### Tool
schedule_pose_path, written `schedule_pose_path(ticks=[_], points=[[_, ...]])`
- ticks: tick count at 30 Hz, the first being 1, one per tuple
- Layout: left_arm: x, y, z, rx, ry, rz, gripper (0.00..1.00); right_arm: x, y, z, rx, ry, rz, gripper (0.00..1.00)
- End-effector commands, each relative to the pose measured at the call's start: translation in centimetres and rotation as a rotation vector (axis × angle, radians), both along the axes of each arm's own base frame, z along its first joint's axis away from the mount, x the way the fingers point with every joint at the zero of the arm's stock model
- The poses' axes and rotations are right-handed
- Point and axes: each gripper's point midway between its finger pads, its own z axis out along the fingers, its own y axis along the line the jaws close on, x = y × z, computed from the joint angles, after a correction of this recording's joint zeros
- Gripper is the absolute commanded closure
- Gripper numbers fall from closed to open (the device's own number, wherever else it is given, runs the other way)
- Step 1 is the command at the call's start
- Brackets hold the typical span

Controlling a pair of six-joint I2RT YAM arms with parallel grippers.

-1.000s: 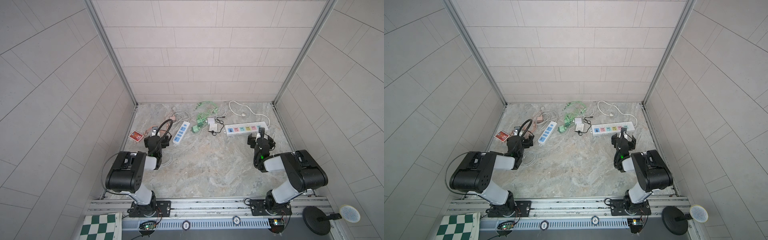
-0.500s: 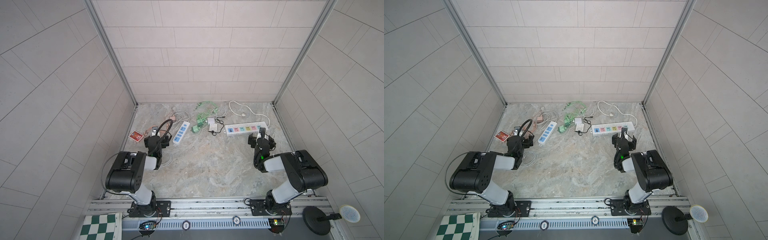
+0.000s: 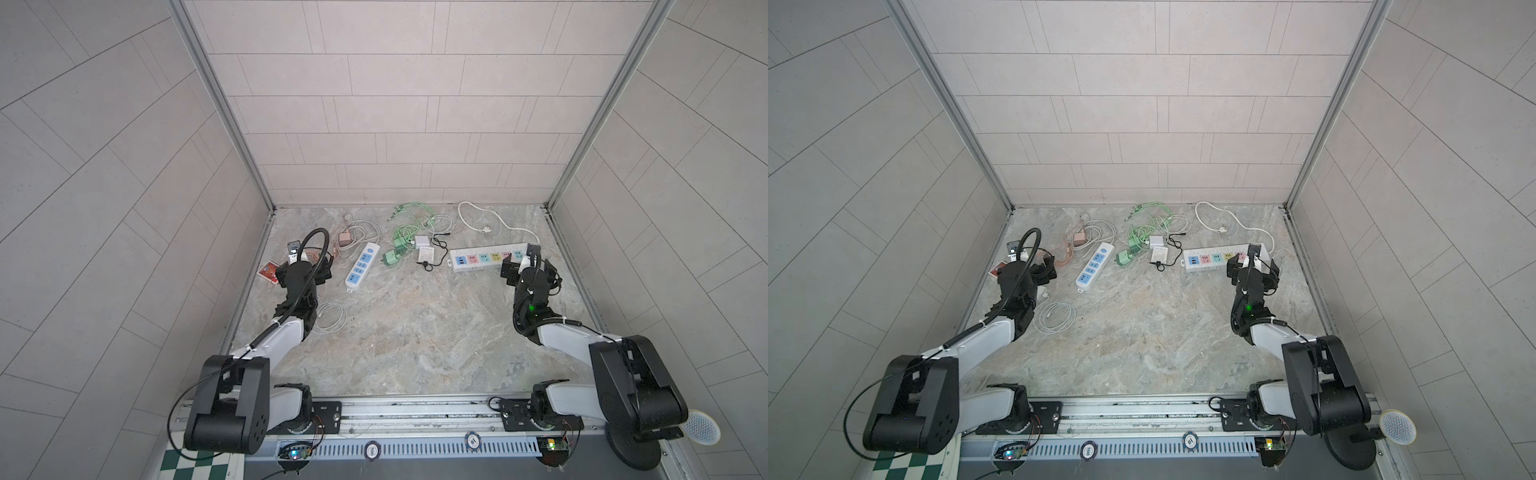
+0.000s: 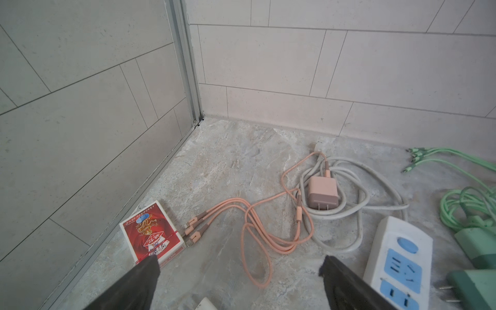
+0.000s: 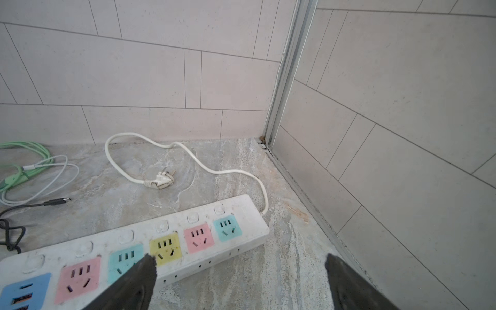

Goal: Insert plugs into power strip
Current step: Move the socket to the center of the table.

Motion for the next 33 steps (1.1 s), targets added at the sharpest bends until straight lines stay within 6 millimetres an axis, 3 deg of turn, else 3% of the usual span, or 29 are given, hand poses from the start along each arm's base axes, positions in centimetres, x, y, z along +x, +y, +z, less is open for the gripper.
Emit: schedule_pose_path(ticks=[1, 8, 14, 21, 26, 33], points=[[-0.4, -0.9, -0.4, -0.109, 0.12, -0.002, 0.0, -0.6, 0.2, 0.0, 0.043, 0.046, 0.001, 0.01], [-0.6, -3.6, -2.6, -0.288, 0.377, -0.041, 0.0, -0.2, 1.9, 1.8, 0.165, 0.166, 0.069, 0.01], [-1.8, -2.5, -3.2, -0.3, 0.528, 0.082, 0.0, 0.4, 3.1, 3.0, 0.242, 0.286, 0.093, 0.01], [-2.0, -4.2, -4.5, -0.37, 0.671, 0.079, 0.0, 2.6, 3.9, 1.6, 0.306, 0.469, 0.069, 0.01], [-2.3, -5.4, -5.4, -0.375, 0.72, 0.027, 0.0, 5.4, 4.5, -0.4, 0.33, 0.62, 0.042, 0.01], [-2.7, -6.7, -4.5, -0.406, 0.706, -0.04, 0.0, 9.1, 4.8, -3.6, 0.363, 0.746, 0.021, 0.01]])
